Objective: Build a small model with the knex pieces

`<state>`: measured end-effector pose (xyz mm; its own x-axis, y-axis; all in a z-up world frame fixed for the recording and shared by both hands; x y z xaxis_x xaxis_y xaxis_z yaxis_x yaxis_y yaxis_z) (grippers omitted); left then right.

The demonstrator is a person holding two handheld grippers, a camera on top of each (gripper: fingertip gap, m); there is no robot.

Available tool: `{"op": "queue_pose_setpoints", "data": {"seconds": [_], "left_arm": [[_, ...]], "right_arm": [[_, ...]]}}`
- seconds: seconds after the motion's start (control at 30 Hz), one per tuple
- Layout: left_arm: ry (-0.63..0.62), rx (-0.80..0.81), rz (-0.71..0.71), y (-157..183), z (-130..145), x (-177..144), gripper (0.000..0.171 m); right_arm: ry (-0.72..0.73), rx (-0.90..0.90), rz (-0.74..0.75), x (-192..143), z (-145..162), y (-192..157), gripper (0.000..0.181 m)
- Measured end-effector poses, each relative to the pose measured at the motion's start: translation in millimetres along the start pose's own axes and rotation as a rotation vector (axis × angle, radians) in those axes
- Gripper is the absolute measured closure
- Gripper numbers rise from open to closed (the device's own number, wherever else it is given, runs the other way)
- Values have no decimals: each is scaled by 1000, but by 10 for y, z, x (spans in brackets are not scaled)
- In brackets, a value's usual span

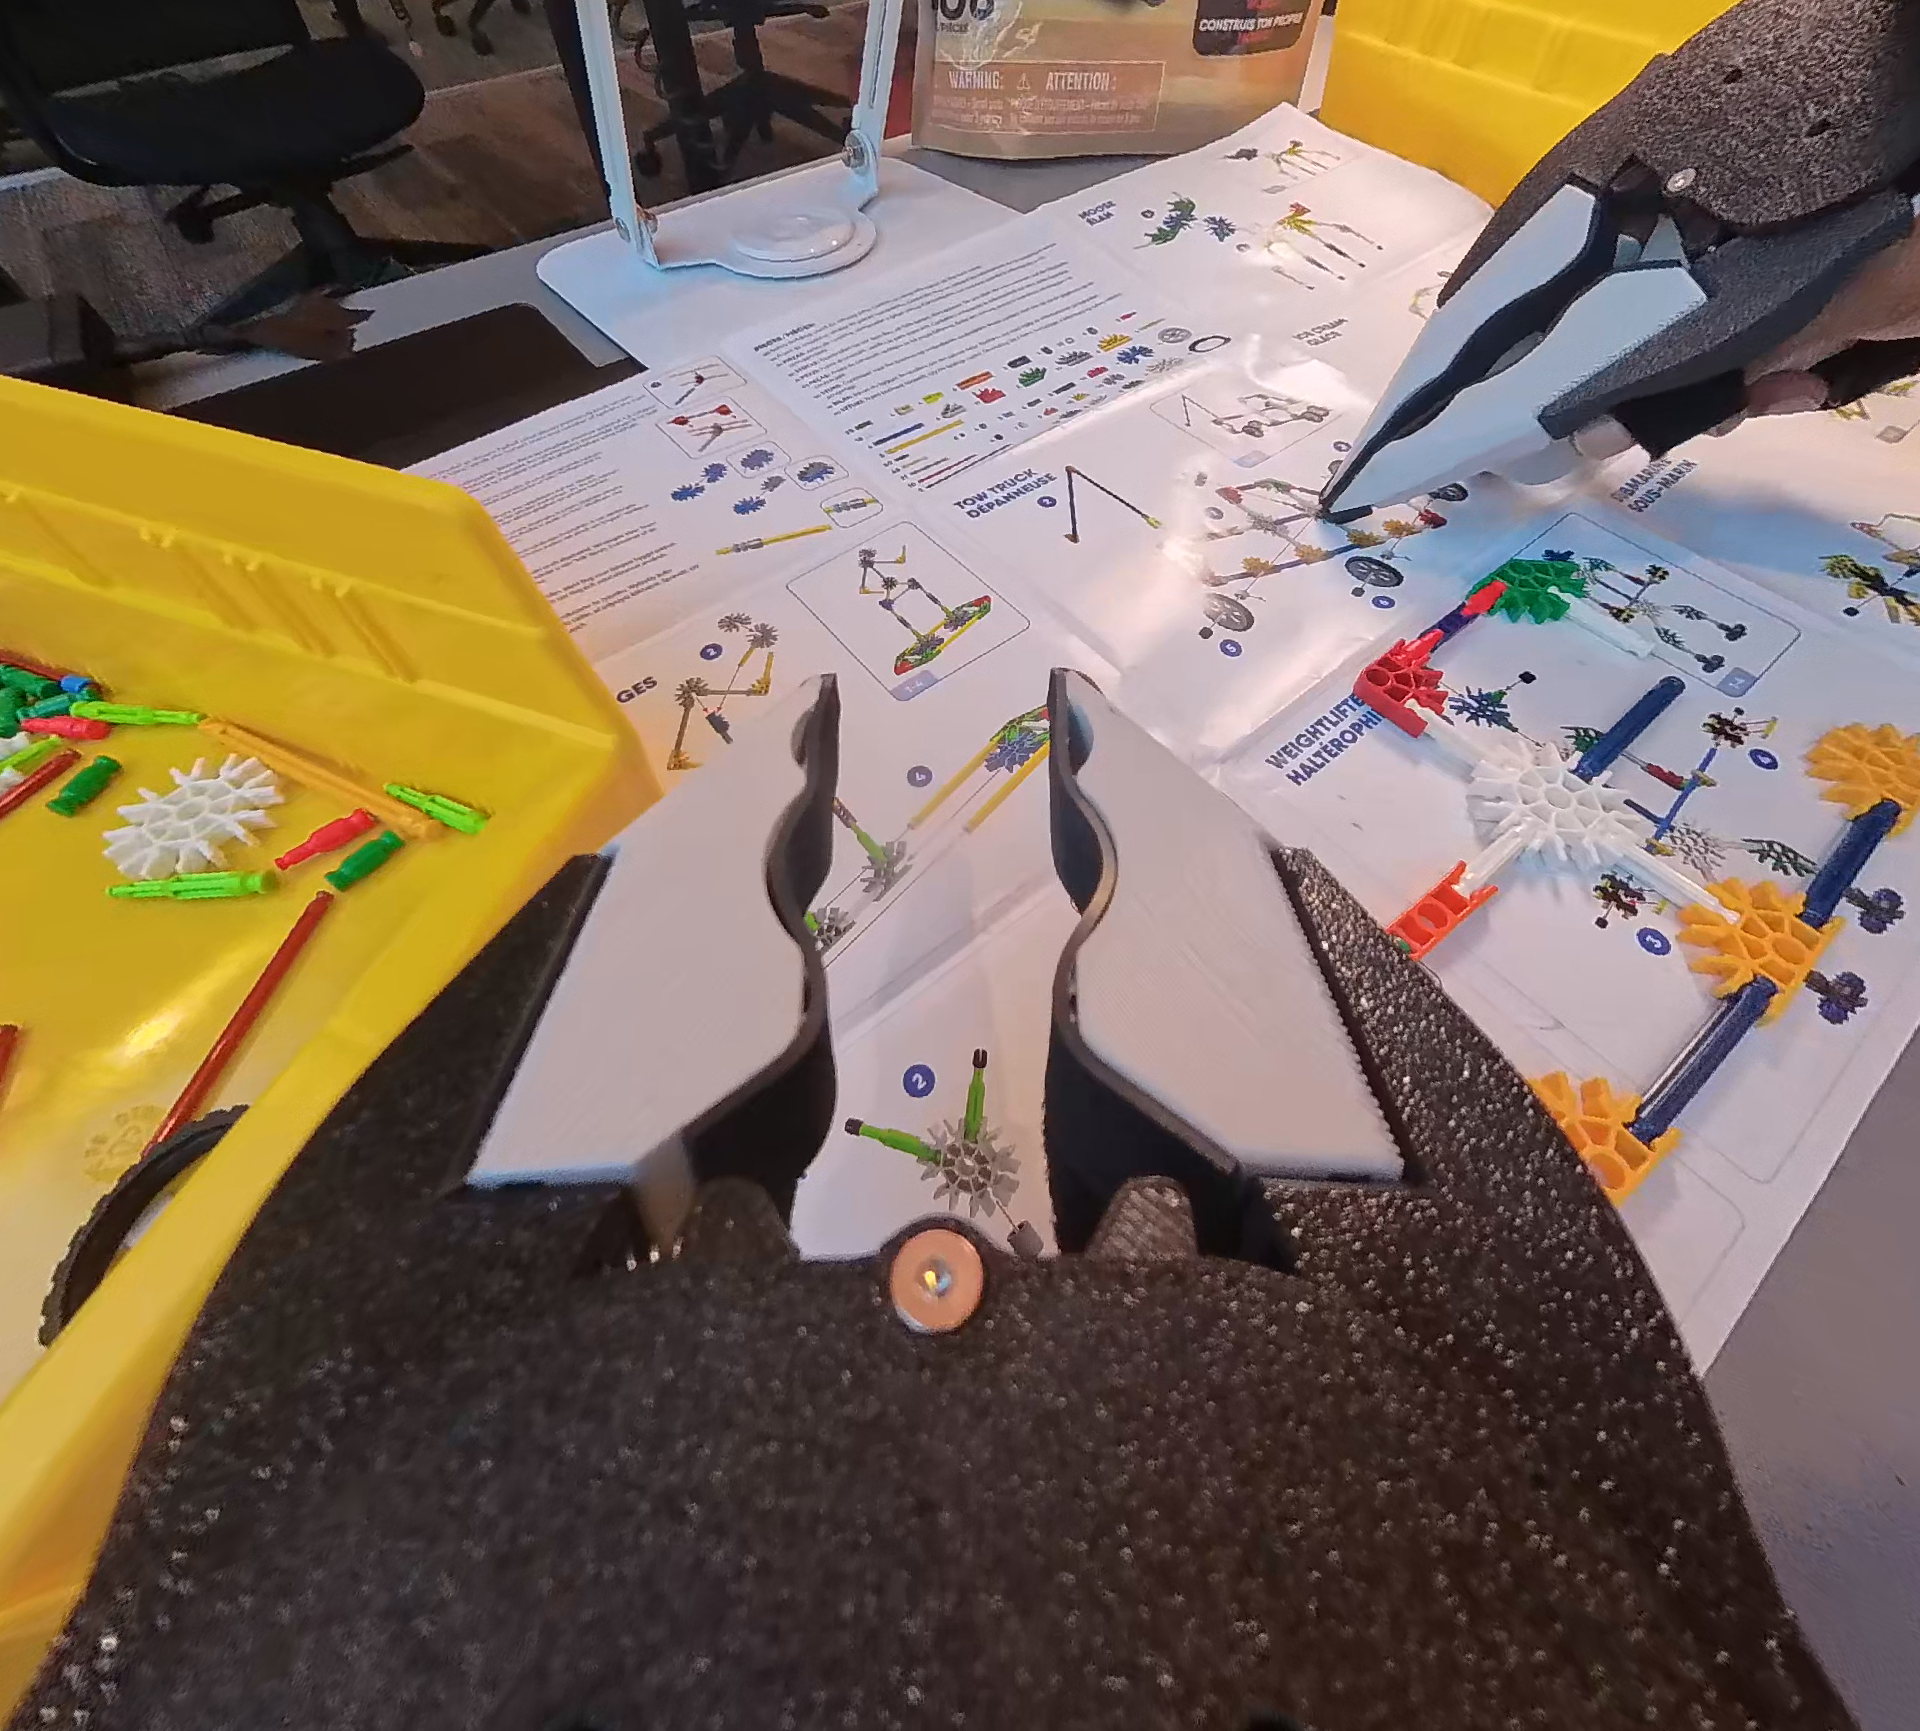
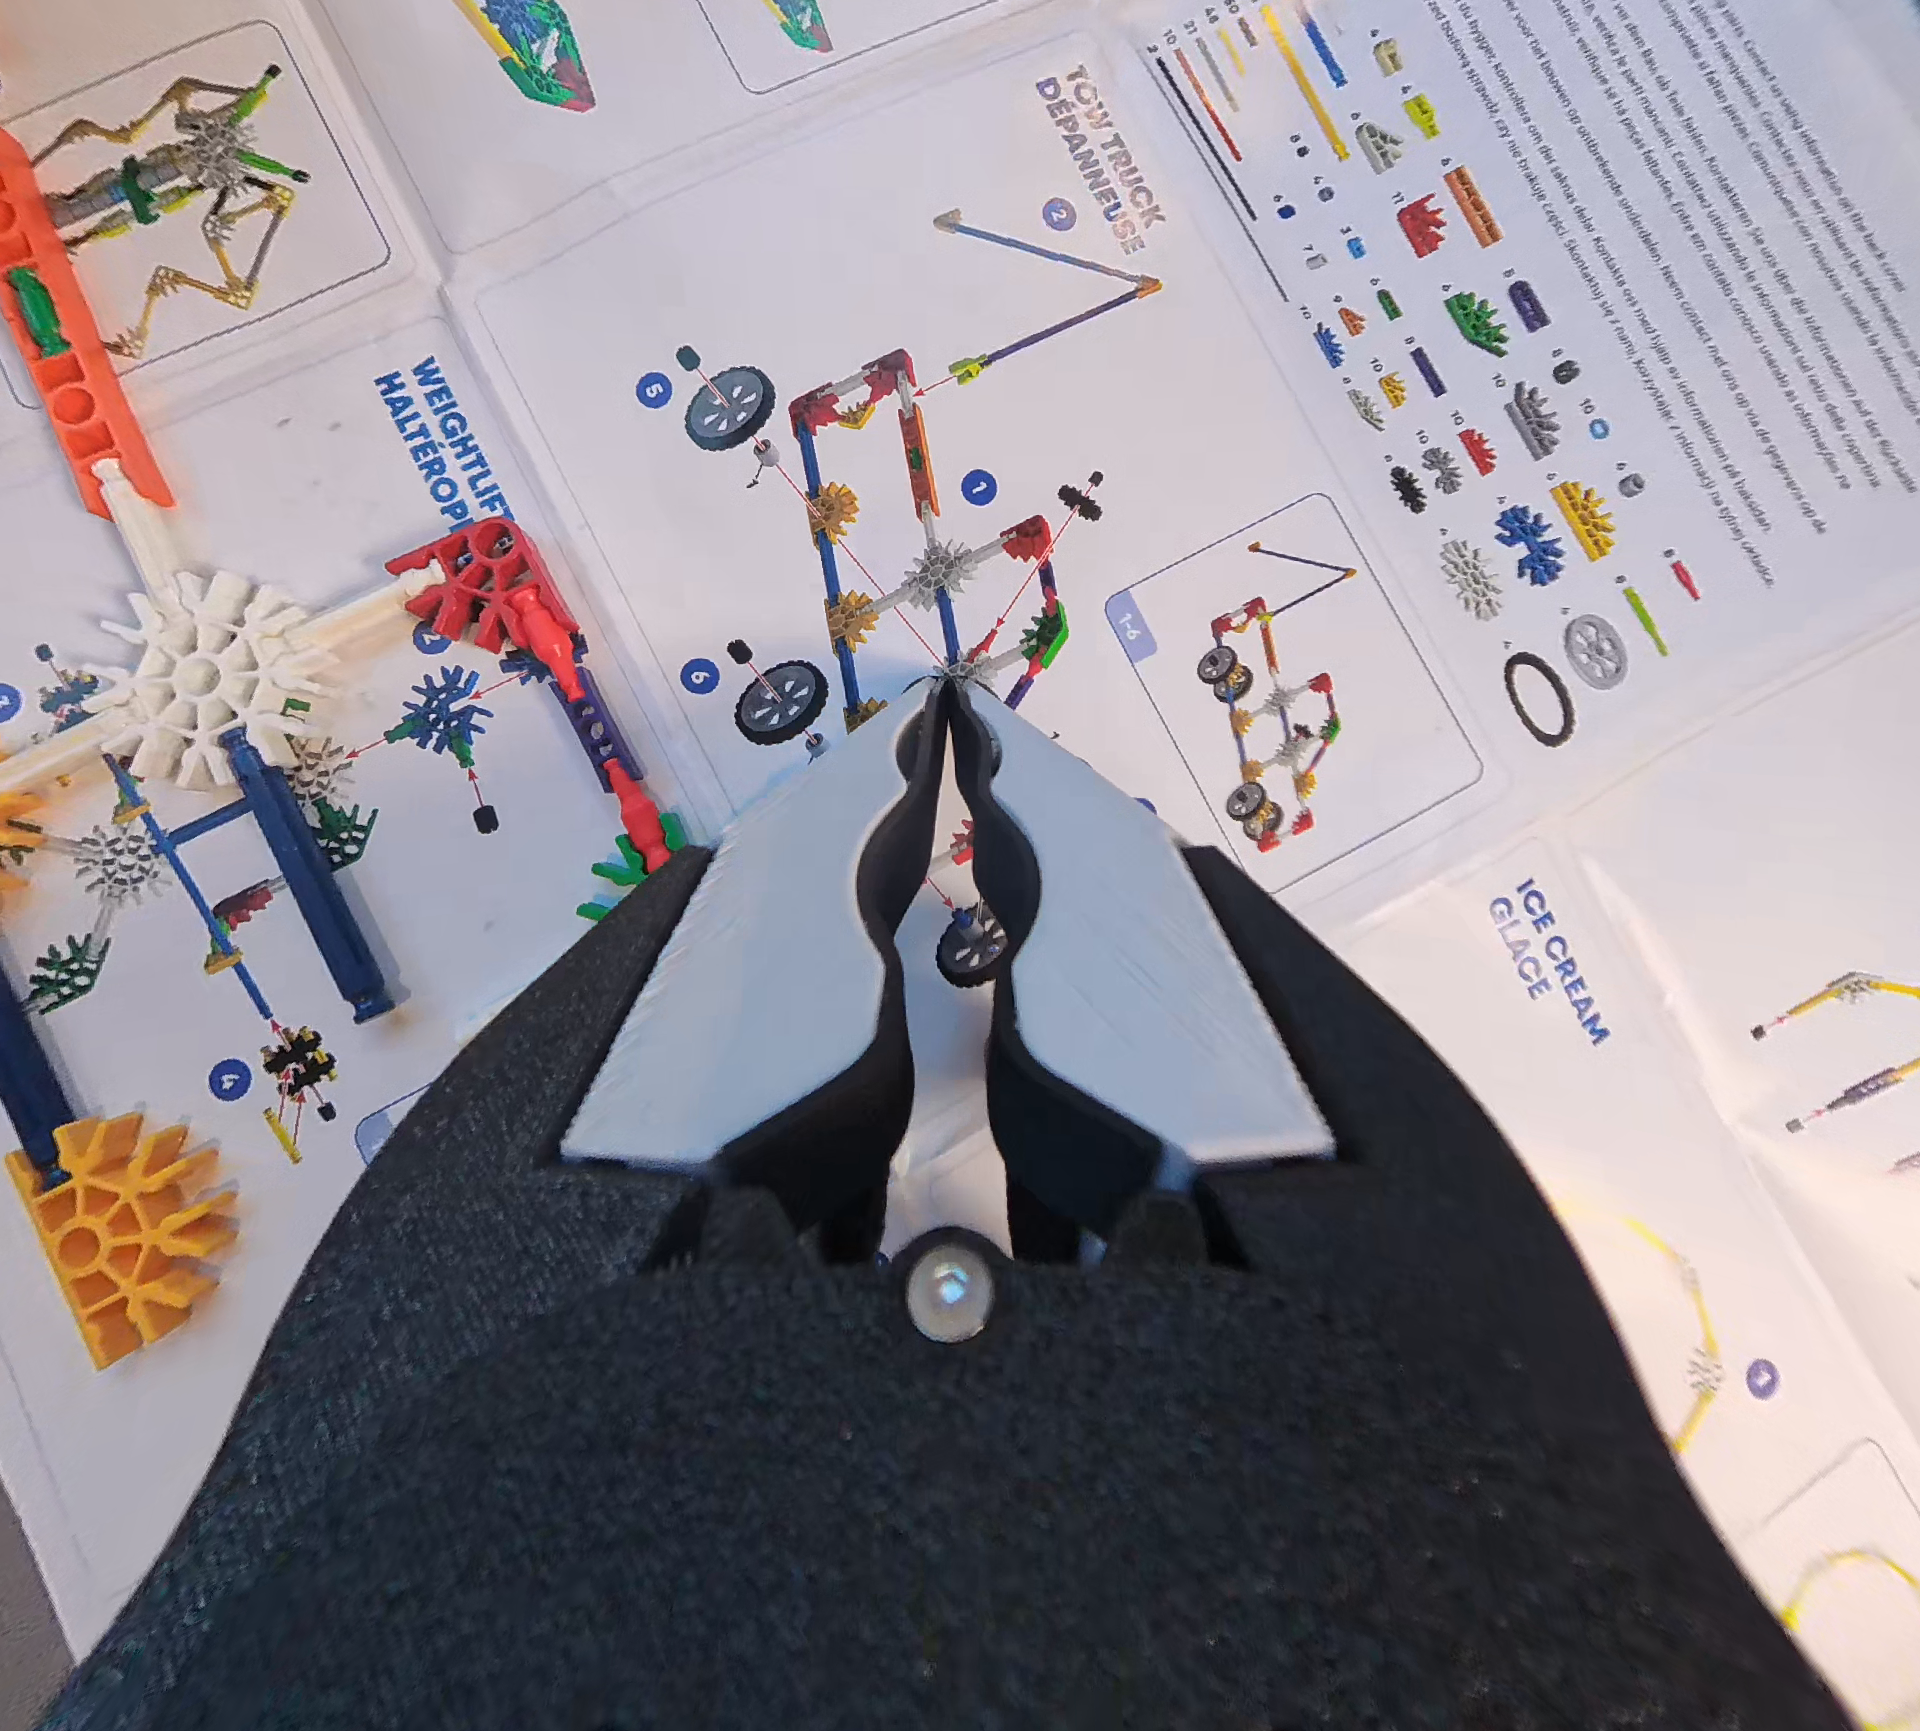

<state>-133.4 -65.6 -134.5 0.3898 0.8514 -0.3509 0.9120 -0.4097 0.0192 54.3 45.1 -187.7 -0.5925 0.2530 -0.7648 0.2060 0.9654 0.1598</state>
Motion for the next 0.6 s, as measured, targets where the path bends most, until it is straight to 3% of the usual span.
{"op": "queue_pose_setpoints", "data": {"seconds": [0.6], "left_arm": [[-13,29,9,40,9,16,135]], "right_arm": [[46,-35,59,-7,12,-15,181]]}}
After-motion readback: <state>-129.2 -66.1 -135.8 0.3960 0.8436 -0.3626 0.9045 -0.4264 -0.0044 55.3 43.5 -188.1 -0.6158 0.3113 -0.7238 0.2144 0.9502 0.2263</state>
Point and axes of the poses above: each gripper's, where its closed fingertips meet, x out along the fingers, z out of its underside, y = z × x across the jaws, the point moved 3 cm from there along -x, back along the fingers, and after that the axes turned 6 degrees about z, right-handed, at the moved point
